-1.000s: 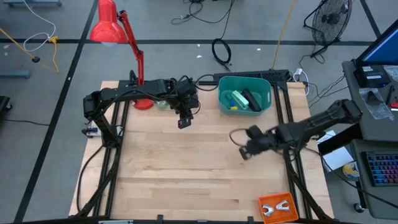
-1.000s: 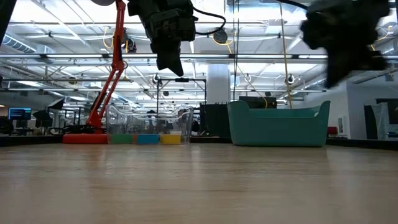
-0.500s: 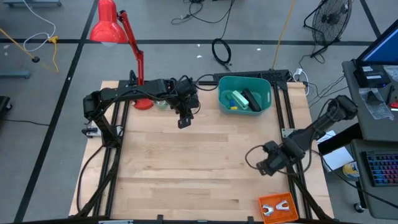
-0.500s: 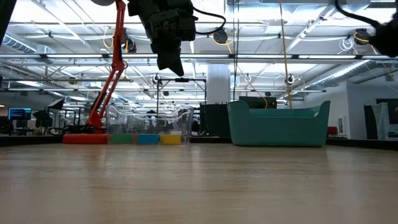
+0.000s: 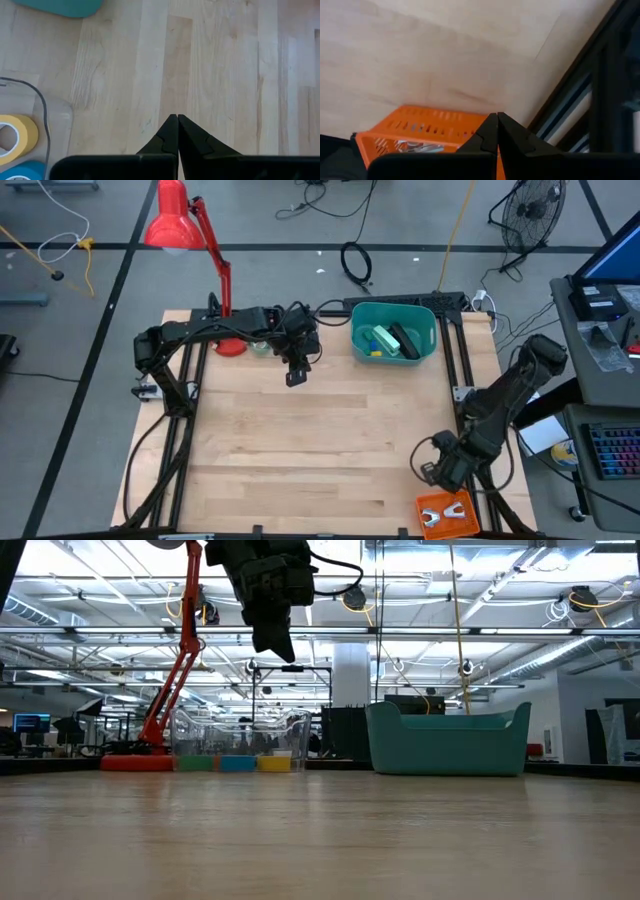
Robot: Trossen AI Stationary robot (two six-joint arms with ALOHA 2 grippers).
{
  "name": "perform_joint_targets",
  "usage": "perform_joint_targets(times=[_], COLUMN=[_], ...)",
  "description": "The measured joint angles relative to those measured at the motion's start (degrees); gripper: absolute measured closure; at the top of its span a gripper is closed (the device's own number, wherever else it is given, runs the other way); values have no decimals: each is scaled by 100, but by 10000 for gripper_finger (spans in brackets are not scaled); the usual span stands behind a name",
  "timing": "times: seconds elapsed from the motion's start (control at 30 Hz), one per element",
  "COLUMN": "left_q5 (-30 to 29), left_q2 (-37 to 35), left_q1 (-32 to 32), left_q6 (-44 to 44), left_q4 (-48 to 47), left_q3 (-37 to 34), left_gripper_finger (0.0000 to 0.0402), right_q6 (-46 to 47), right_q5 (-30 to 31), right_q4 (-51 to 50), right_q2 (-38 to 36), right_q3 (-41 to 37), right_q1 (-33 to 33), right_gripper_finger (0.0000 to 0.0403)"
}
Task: Pick and place Stapler, Stapler remover, tape
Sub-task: Adjust the orange bin
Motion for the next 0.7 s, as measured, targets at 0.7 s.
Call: perform_joint_targets(times=[0.7], left_q5=[-2], left_q2=[0], left_q1=[-38], left_q6=[-43], left_q4=[4], left_q3=[0], left_gripper_finger=[400], right_q6=[723], right_q5=[-600], right_q4=[907], right_q2=[739], right_q3=[-2], right_q1=[694], right_gripper_finger=[403])
